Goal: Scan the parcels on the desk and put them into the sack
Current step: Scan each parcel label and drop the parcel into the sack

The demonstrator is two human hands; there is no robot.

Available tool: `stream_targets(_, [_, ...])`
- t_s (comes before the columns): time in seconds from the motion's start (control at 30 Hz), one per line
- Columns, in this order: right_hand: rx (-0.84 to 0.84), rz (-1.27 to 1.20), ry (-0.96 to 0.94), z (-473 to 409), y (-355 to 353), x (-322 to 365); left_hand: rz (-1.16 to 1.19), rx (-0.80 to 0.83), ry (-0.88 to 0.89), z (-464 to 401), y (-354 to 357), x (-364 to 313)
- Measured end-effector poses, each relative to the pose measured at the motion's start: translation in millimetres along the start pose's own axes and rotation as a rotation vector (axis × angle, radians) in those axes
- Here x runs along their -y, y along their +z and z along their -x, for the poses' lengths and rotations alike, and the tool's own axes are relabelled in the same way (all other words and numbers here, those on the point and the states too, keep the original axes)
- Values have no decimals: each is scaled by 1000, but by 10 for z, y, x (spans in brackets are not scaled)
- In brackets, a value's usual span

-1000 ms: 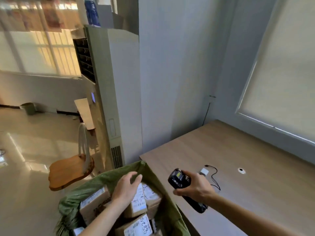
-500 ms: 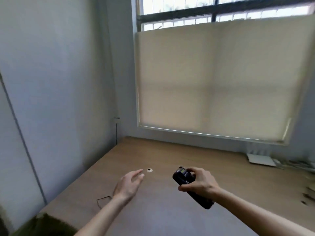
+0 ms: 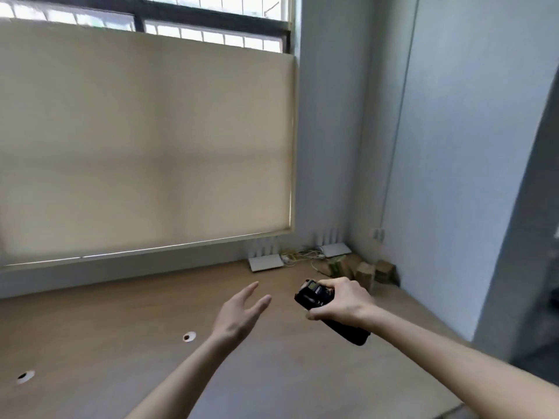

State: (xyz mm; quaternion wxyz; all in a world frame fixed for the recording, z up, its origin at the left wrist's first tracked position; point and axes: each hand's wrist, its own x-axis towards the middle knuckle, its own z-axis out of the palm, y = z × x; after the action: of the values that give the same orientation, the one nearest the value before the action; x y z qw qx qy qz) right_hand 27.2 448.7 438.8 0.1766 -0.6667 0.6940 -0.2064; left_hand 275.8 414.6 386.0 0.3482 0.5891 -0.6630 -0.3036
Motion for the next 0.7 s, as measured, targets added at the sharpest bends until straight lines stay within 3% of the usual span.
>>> stream_targets(0.3, [-110,-5,251,-268,-803,-1805,-38,168,69,-805,1646,-746])
stream_targets(0.7, [-80,-88,420,-1437,-853,-3149,-80,270,57,-2316,3072,-710])
